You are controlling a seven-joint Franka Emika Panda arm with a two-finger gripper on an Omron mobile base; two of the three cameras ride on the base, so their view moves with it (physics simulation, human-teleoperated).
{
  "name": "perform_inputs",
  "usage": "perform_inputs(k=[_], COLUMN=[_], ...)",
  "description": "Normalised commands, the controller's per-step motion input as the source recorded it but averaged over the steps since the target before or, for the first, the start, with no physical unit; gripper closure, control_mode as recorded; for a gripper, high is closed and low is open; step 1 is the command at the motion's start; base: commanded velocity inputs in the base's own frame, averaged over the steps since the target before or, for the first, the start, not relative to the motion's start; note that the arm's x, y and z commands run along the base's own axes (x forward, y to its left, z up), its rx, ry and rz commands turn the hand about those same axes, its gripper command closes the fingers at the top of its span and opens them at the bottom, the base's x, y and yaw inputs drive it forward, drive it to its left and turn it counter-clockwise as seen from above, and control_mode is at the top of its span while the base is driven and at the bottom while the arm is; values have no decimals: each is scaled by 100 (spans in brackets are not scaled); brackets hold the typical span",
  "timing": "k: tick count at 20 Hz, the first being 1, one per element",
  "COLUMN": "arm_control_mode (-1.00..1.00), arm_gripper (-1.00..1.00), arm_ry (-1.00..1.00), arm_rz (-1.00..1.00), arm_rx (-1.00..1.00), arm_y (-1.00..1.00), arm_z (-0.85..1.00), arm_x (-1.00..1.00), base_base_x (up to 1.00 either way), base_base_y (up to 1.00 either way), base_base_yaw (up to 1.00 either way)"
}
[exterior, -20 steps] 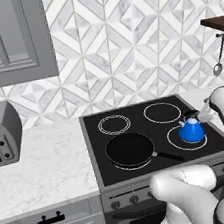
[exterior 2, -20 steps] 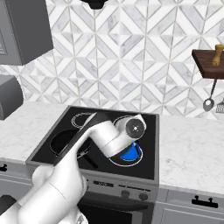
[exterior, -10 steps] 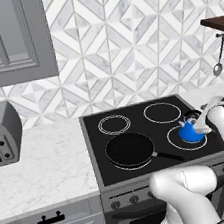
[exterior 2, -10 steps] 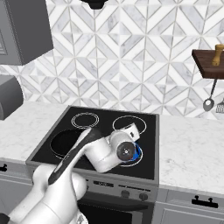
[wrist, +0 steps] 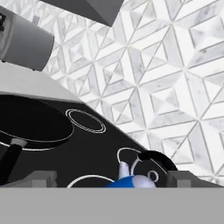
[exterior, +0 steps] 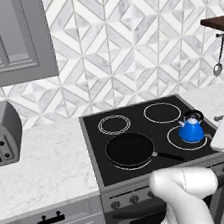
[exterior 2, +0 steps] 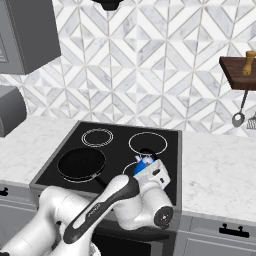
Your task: Pick the kettle from the counter and place it on a stove burner. Then turn the burner on.
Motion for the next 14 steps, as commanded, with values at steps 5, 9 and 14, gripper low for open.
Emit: perform_inputs(k=[5,9,14], arm_control_mode=[-100,-100,-100], arm_gripper=[-100,-100,-100], arm_ry=[-11,-8,-4], arm_rz=[0,0,0], arm_rx=[0,0,0], arm_y=[0,0,0], arm_z=[-33,-15,-19], arm_x=[-44,-2,-5], base_base_x=[0,0,0], base_base_y=[0,0,0], base_base_yaw=[0,0,0])
